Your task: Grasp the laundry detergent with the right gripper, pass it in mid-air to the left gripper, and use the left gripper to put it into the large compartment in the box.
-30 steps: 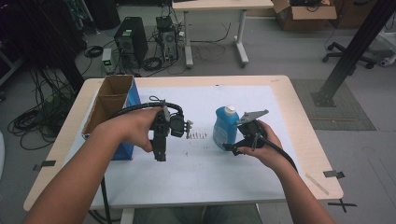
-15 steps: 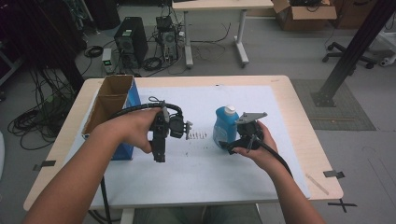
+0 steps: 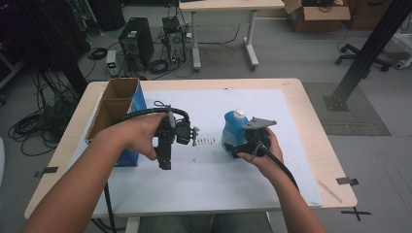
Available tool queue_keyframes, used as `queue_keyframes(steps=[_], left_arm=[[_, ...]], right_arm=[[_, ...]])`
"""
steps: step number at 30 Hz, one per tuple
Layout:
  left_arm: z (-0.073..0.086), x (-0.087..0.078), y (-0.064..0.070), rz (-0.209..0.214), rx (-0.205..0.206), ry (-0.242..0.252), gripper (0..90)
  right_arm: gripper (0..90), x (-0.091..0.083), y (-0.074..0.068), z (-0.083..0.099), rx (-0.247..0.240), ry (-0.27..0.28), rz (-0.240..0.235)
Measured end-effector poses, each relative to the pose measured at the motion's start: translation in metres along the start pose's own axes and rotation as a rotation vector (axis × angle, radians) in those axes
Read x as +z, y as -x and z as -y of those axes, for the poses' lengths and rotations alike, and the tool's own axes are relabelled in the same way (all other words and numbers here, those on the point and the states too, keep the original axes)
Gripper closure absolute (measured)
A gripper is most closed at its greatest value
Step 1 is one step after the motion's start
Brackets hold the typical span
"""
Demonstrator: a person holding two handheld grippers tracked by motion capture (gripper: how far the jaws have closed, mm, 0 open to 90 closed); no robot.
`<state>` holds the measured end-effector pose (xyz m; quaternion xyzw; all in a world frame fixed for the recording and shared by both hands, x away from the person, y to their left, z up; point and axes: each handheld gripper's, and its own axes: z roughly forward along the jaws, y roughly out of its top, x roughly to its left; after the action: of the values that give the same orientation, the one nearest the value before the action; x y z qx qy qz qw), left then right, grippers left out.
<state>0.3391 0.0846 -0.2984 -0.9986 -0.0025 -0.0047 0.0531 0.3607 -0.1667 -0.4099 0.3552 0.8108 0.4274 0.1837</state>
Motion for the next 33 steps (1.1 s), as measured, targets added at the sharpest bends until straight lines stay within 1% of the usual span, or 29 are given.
queue_keyframes(steps=[2,6,13,15,21,23,25,27,33], left_arm=[[0.000,0.000,0.000,-0.001,-0.001,-0.002,0.2],[0.002,0.001,0.001,0.000,-0.003,0.004,0.2],[0.003,0.002,0.002,0.000,-0.005,0.007,0.2],[0.004,0.002,0.002,0.001,-0.005,0.008,0.2],[0.005,0.003,0.002,0.007,-0.007,0.004,0.2],[0.005,0.004,0.001,0.005,-0.012,0.005,0.2],[0.005,0.004,0.001,0.007,-0.010,0.003,0.2],[0.005,0.004,0.002,0.006,-0.009,0.006,0.2],[0.005,0.005,0.002,0.008,-0.010,0.006,0.2]], right_arm=[[1.5,0.001,-0.001,0.000,0.010,0.017,-0.001],[1.0,0.002,-0.002,0.001,0.021,0.045,0.023],[0.8,0.005,-0.004,0.004,0.036,0.069,0.059],[1.0,0.007,-0.005,0.005,0.046,0.077,0.055],[1.7,0.009,-0.008,0.007,0.042,0.099,0.073],[3.7,0.010,-0.008,0.007,0.046,0.109,0.080],[6.1,0.010,-0.009,0.007,0.055,0.117,0.075],[7.0,0.011,-0.009,0.007,0.056,0.120,0.080],[13.7,0.012,-0.010,0.008,0.057,0.134,0.097]])
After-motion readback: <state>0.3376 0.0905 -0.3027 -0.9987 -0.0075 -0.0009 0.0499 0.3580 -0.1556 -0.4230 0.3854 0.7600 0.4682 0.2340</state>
